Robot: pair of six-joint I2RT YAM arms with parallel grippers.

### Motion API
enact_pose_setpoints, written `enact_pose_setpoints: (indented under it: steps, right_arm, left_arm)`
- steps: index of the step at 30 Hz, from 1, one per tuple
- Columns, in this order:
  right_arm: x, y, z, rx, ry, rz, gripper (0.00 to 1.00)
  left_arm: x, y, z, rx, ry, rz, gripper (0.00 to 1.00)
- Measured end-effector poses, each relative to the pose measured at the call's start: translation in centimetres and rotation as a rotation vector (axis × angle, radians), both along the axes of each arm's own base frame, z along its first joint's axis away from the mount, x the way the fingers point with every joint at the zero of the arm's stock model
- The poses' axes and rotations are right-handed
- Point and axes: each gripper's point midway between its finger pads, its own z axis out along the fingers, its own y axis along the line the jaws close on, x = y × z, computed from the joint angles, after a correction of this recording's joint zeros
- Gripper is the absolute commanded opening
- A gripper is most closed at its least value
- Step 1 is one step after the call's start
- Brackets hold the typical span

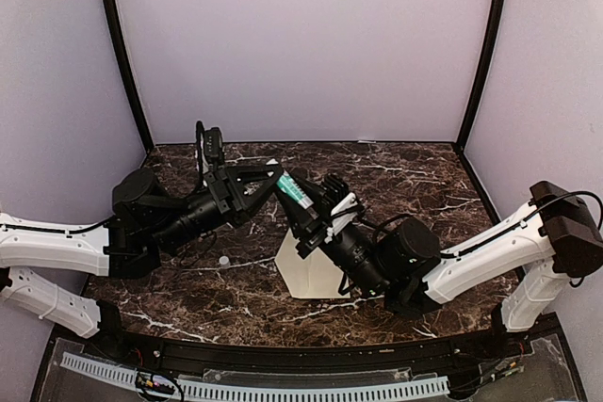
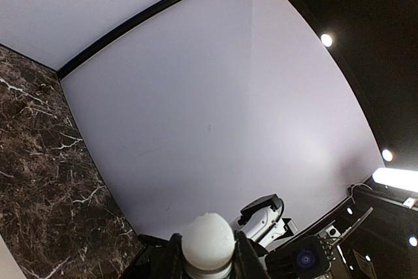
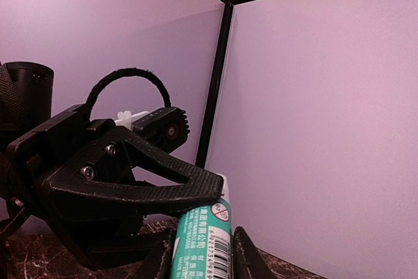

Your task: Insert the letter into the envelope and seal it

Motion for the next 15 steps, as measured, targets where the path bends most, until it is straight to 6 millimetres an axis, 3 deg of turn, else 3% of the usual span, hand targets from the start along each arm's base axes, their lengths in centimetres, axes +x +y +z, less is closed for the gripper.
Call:
enact_pose_setpoints:
  steps: [5,7,11,15]
  right_arm:
    - [0.0,0.0,0.0,0.001,0.005,0.0,0.05]
    - [0.0,0.0,-0.1,-0.003,0.001,-0.003,0.0]
    - [0.1,0.1,-0.3,-0.014,0.007,-0.002,0.0]
    - [0.3,-0.8,-1.1,-0.034,0.042,-0.014,0.0]
  left_arm:
    - [0.1,-0.1,-0.1,0.0,0.0,0.003,0.02]
    - [0.2,-0.1,-0.1,-0.001,-0.001,0.004,0.08]
    - [0.2,0.0,-0.4,-0.003,-0.006,0.008,0.36]
    - [0.4,0.4,-1.8,0.033,-0.013,0.034,0.52]
